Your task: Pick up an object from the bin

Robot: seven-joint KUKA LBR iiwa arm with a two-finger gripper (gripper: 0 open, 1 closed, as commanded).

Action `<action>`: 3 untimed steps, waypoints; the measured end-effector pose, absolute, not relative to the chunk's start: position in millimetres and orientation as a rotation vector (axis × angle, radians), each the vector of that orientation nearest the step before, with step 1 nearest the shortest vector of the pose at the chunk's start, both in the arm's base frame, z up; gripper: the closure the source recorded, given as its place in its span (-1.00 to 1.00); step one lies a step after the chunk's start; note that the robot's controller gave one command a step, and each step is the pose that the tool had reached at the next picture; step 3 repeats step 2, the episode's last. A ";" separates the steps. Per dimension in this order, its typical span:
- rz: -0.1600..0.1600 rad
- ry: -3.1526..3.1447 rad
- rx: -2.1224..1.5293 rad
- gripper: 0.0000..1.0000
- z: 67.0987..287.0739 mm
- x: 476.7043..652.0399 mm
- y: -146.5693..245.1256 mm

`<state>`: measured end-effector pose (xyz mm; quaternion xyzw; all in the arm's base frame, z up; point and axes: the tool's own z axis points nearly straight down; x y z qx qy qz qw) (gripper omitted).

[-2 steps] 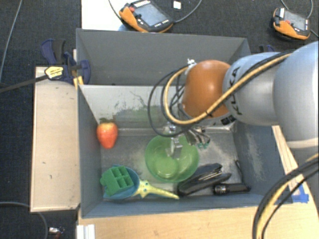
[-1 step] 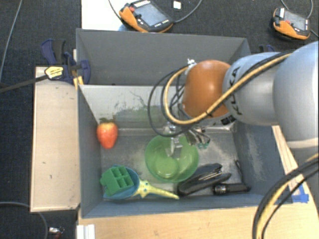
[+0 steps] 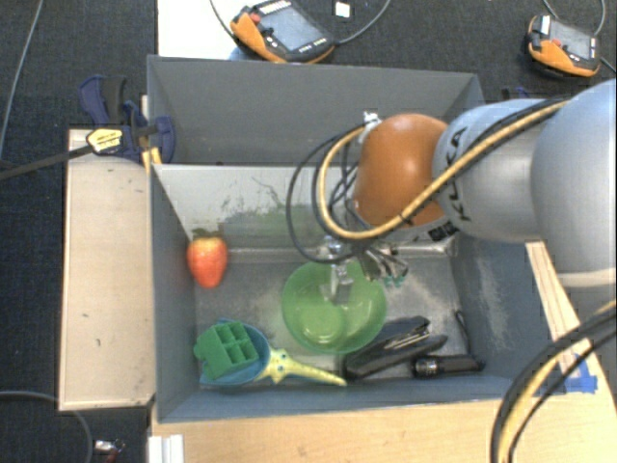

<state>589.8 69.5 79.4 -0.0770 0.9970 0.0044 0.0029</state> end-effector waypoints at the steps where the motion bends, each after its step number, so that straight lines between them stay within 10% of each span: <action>1: 0.014 3.133 -0.240 1.00 101.5 587.5 69.6; 2: 0.013 3.128 -0.236 1.00 146.7 589.2 69.2; 3: 0.013 3.128 -0.236 1.00 146.7 589.2 69.2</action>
Offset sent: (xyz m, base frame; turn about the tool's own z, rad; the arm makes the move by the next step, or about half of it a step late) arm -0.0020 0.0003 0.0845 0.0011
